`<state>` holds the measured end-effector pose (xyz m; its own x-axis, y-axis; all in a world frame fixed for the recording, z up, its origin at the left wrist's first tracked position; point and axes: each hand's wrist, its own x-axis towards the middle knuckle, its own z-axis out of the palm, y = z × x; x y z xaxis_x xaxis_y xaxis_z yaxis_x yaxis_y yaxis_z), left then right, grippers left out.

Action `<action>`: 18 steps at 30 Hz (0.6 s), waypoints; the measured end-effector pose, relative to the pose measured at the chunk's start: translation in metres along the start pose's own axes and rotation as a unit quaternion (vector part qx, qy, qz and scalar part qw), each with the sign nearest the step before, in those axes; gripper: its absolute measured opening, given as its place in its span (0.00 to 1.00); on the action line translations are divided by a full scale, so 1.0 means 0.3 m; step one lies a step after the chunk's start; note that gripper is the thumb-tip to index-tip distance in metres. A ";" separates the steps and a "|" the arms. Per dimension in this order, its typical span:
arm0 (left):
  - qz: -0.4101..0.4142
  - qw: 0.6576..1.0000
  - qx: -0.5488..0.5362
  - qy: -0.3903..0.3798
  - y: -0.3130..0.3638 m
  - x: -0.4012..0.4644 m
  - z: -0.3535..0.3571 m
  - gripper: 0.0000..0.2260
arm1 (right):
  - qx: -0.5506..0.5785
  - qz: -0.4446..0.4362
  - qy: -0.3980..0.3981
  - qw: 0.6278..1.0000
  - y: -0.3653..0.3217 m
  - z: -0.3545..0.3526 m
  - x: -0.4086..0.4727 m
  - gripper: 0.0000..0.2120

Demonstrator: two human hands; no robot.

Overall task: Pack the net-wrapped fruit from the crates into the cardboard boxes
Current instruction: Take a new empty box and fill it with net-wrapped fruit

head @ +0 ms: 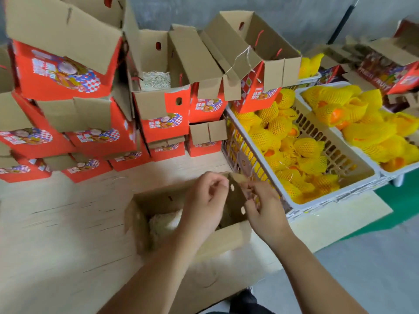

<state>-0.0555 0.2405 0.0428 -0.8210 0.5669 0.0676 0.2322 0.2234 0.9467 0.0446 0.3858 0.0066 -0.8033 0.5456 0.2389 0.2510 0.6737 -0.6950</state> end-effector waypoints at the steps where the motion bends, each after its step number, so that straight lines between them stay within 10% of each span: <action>1: -0.007 1.000 -0.025 -0.017 0.019 0.046 0.073 0.05 | 0.014 -0.017 0.010 1.000 0.012 -0.029 0.038 0.15; 9: 0.033 0.999 0.011 -0.033 0.067 0.380 0.579 0.04 | 0.024 0.039 -0.001 0.999 0.372 -0.266 0.358 0.15; 18: 0.102 0.905 0.412 -0.036 0.017 0.518 0.747 0.07 | -0.433 0.151 -0.168 0.872 0.824 -0.372 0.698 0.46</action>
<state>-0.0651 0.5076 -0.0125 -0.6876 0.7068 0.1663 0.7098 0.6060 0.3592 -0.0011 0.7223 -0.0395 -0.7064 0.6844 -0.1804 0.6756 0.7280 0.1164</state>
